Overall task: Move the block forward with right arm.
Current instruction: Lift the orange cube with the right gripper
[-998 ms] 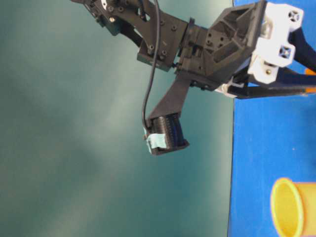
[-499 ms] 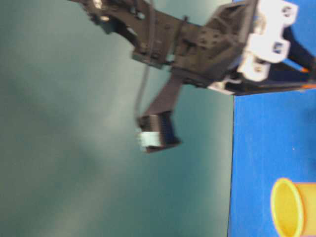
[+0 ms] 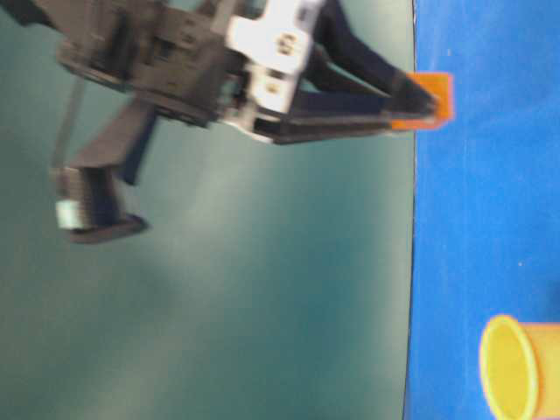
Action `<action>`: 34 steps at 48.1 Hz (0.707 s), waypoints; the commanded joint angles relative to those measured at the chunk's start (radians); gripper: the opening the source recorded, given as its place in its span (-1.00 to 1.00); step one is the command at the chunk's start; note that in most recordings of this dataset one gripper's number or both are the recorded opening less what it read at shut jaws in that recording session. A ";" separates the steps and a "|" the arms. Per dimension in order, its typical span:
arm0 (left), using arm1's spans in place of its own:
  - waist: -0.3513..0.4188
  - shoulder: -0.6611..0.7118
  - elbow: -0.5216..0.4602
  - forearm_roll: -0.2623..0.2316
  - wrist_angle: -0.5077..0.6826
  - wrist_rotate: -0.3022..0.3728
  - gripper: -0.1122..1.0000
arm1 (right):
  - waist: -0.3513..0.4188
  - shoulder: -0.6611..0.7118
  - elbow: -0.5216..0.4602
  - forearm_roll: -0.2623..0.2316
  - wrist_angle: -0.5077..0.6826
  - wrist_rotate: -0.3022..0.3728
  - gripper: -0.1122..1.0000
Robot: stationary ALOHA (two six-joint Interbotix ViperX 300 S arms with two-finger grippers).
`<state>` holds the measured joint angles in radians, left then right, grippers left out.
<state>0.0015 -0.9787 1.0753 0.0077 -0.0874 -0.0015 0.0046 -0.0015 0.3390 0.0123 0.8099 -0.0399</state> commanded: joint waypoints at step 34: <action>0.002 0.003 -0.032 0.003 -0.005 0.000 -0.78 | 0.187 -0.061 -0.175 -0.003 0.149 0.156 -0.07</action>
<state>0.0015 -0.9802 1.0769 0.0092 -0.0890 -0.0015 0.1687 -0.0368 0.1948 0.0107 0.9603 0.0997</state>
